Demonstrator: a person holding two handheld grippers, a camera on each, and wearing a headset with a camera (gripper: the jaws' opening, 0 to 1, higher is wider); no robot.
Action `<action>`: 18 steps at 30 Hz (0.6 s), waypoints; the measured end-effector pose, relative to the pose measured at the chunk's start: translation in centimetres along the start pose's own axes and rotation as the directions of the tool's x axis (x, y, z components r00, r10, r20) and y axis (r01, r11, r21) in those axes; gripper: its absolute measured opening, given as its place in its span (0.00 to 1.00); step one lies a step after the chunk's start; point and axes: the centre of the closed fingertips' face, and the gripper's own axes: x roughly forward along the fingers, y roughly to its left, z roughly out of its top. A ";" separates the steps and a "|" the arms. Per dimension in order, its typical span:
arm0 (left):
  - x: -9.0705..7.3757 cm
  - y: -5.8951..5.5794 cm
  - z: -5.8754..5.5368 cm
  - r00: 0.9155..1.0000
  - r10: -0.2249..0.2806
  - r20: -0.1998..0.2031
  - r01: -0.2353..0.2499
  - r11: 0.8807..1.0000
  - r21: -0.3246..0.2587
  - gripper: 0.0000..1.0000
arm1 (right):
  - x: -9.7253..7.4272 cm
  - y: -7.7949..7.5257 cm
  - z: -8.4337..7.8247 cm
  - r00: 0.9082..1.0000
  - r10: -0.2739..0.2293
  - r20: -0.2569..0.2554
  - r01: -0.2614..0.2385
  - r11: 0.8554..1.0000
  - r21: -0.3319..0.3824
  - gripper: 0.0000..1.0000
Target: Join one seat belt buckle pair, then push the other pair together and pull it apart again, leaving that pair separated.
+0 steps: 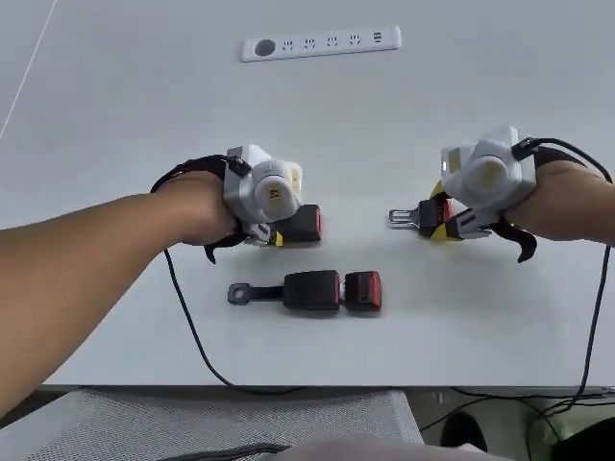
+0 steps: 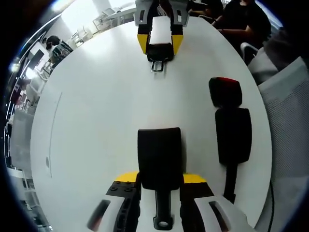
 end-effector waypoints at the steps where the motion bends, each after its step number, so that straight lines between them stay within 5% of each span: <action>1: 0.0 0.0 0.0 1.000 -0.001 0.003 0.001 1.000 0.000 0.31 | 0.0 0.0 0.2 1.000 -0.002 0.002 0.002 1.000 -0.006 0.33; 18: -0.2 -0.1 0.2 1.000 -0.003 -0.004 0.003 1.000 0.007 0.31 | 2.7 0.9 6.0 0.997 0.018 0.076 -0.018 1.000 0.005 0.32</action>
